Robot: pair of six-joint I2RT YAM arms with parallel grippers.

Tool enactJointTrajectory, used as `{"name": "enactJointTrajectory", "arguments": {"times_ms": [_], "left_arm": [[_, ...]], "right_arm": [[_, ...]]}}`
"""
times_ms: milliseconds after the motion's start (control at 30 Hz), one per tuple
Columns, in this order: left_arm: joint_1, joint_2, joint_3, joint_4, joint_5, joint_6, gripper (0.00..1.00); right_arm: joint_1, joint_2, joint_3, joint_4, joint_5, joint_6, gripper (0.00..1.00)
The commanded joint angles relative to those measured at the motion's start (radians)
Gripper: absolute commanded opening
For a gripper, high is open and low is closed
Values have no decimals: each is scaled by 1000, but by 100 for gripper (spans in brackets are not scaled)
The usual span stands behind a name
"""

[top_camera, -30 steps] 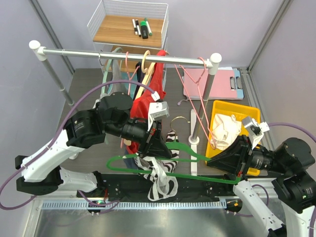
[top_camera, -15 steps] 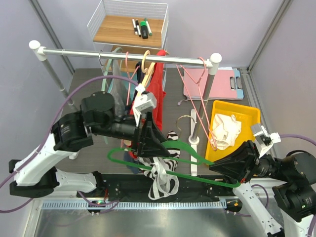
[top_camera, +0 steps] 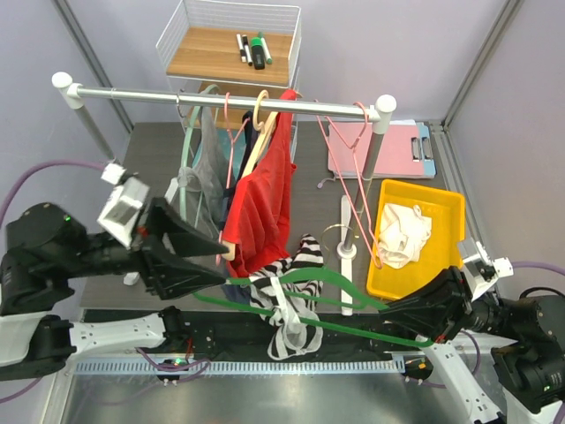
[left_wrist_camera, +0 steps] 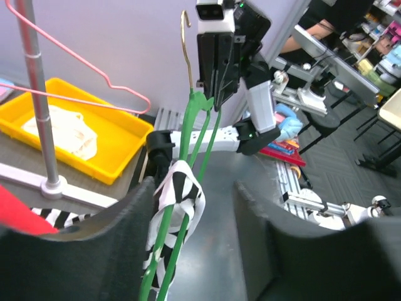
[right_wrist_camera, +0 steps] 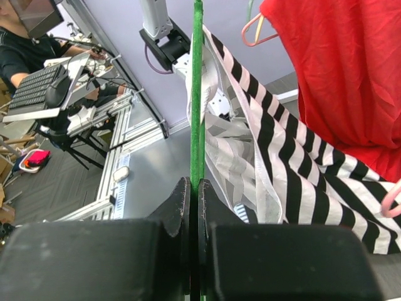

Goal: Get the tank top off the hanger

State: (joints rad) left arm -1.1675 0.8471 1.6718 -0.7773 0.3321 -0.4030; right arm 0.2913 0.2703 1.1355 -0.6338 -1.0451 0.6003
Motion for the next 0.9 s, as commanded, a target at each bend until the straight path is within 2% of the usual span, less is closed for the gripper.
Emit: {"name": "enactJointTrajectory", "arguments": {"times_ms": [0, 67, 167, 233, 333, 633, 867], "left_arm": [[0, -55, -72, 6, 27, 50, 47], [0, -60, -89, 4, 91, 90, 42], [0, -46, -92, -39, 84, 156, 34], [0, -25, -86, -74, 81, 182, 34], [0, 13, -90, -97, 172, 217, 36], [0, -17, -211, -22, 412, 259, 48], [0, -30, -247, 6, 504, 277, 65]], "right_arm": [[-4, -43, 27, 13, -75, 1, 1], [-3, -49, 30, 16, -89, 18, 1], [-3, -60, 44, 29, -93, 32, 1], [-3, -66, 50, 43, -95, 55, 1], [-3, -60, 66, 57, -95, 69, 1], [-3, -43, 69, 77, -98, 72, 1], [-4, -40, 47, 95, -101, 69, 1]]}}
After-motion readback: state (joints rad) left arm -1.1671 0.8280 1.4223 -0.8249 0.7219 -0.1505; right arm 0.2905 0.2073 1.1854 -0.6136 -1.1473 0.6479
